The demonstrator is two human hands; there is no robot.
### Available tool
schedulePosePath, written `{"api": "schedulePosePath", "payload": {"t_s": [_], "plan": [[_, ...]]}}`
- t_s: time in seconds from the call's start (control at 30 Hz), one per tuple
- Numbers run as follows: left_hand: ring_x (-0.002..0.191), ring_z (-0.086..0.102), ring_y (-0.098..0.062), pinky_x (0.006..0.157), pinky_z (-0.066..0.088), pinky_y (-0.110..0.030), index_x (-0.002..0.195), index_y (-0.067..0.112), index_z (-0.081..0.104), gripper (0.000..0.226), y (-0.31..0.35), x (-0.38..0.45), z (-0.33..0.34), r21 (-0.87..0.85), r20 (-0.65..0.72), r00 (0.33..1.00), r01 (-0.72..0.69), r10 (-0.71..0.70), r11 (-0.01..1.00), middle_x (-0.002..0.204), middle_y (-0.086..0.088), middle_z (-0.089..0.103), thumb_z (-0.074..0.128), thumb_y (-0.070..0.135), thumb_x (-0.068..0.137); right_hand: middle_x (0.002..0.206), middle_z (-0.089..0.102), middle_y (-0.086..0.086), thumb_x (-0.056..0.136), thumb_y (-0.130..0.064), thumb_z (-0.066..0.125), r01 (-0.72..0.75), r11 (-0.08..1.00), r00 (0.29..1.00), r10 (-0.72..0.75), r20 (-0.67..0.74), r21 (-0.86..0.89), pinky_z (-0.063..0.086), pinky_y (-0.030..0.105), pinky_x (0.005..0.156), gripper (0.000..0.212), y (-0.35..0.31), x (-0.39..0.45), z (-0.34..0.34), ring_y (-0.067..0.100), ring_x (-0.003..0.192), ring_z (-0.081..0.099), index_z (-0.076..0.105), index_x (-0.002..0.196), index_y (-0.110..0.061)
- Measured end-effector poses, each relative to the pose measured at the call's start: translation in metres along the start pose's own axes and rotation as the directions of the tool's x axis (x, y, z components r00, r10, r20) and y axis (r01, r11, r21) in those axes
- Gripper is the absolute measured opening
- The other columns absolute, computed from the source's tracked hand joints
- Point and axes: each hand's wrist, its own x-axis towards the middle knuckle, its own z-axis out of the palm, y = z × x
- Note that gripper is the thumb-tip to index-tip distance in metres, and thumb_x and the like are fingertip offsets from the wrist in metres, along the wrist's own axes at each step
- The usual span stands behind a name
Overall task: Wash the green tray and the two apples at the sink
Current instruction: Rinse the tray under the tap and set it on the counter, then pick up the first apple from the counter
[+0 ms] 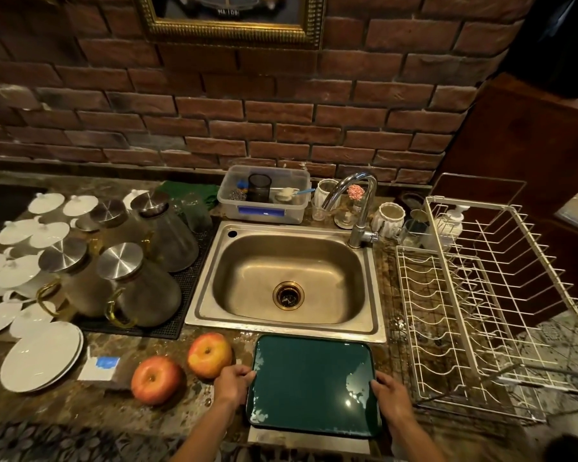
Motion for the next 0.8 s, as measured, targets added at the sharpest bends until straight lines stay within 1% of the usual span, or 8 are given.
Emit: {"api": "schedulePosePath", "payload": {"t_s": [0.17,0.23,0.3,0.53,0.6,0.67,0.73,0.8], "plan": [[0.076,0.066,-0.025,0.074,0.061,-0.038,0.077,0.011,0.072,0.017,0.002,0.002,-0.005,-0.035,0.023,1.0,0.01,-0.01,0.999,0.084,-0.013,0.072,0.067,0.005,0.092,0.115,0.067,0.017,0.099,-0.009,0.054,-0.04,0.999,0.998,0.041,0.058,-0.016,0.053,0.047,0.095,0.033,-0.004,0.0,-0.008,0.03,0.103,0.064,0.06,0.131,-0.004],[0.077,0.066,-0.026,0.074,0.062,-0.042,0.08,0.007,0.071,0.017,0.002,0.003,-0.007,-0.084,0.022,1.0,0.022,-0.02,0.996,0.089,-0.014,0.072,0.063,0.0,0.093,0.097,0.069,0.016,0.098,-0.006,0.056,-0.049,0.999,0.997,0.048,0.054,0.01,0.054,0.035,0.072,0.032,-0.007,0.003,-0.014,0.024,0.082,0.062,0.06,0.129,-0.001],[0.075,0.064,-0.023,0.072,0.062,-0.041,0.084,0.004,0.07,0.014,0.006,0.001,-0.01,-0.1,0.026,1.0,0.016,-0.014,0.995,0.087,-0.01,0.07,0.061,-0.001,0.095,0.079,0.063,0.012,0.097,-0.002,0.056,-0.08,0.996,0.996,0.078,0.048,0.049,0.044,0.027,0.057,0.03,-0.01,0.005,-0.021,0.018,0.063,0.053,0.058,0.127,0.003],[0.075,0.07,-0.02,0.062,0.059,-0.025,0.09,0.011,0.073,0.01,0.033,-0.018,-0.041,-0.251,0.051,0.989,-0.123,0.14,0.96,0.088,-0.009,0.075,0.066,0.004,0.092,0.106,0.065,0.013,0.094,-0.01,0.062,0.034,0.998,0.999,-0.033,-0.026,0.06,0.054,0.042,0.083,0.041,-0.047,-0.01,-0.053,0.025,0.088,0.061,0.054,0.133,-0.004],[0.074,0.069,-0.02,0.058,0.056,-0.023,0.089,0.015,0.074,0.014,0.043,-0.021,-0.062,-0.261,0.014,0.98,-0.189,0.199,0.947,0.086,-0.009,0.075,0.07,0.002,0.088,0.102,0.064,0.004,0.094,-0.014,0.063,0.13,0.991,0.991,-0.13,0.02,0.024,0.057,0.036,0.074,0.042,-0.072,-0.025,-0.053,0.02,0.087,0.063,0.053,0.135,-0.01],[0.081,0.067,-0.024,0.065,0.055,-0.03,0.091,0.016,0.074,0.017,0.018,-0.009,-0.153,-0.314,-0.172,0.976,-0.186,0.137,0.931,0.088,-0.012,0.073,0.073,0.0,0.085,0.099,0.064,-0.002,0.093,-0.013,0.064,0.226,0.972,0.959,-0.211,0.187,-0.066,0.051,0.025,0.068,0.044,-0.122,-0.018,0.039,0.011,0.087,0.062,0.054,0.135,-0.012],[0.086,0.067,-0.026,0.072,0.056,-0.031,0.092,0.015,0.072,0.022,0.022,-0.01,-0.171,-0.274,-0.171,0.967,-0.229,0.187,0.934,0.088,-0.014,0.072,0.075,-0.004,0.082,0.099,0.066,-0.002,0.091,-0.01,0.068,0.329,0.944,0.921,-0.317,0.227,-0.015,0.05,0.023,0.075,0.045,-0.144,-0.032,0.051,0.008,0.089,0.062,0.056,0.135,-0.011],[0.086,0.068,-0.022,0.071,0.058,-0.021,0.099,0.015,0.071,0.03,0.025,-0.009,-0.18,-0.23,-0.119,0.968,-0.242,0.22,0.942,0.093,-0.011,0.073,0.079,-0.003,0.078,0.103,0.066,0.0,0.089,-0.008,0.071,0.386,0.922,0.891,-0.376,0.255,0.01,0.05,0.02,0.077,0.048,-0.157,-0.041,0.066,0.008,0.092,0.062,0.056,0.134,-0.01]]}}
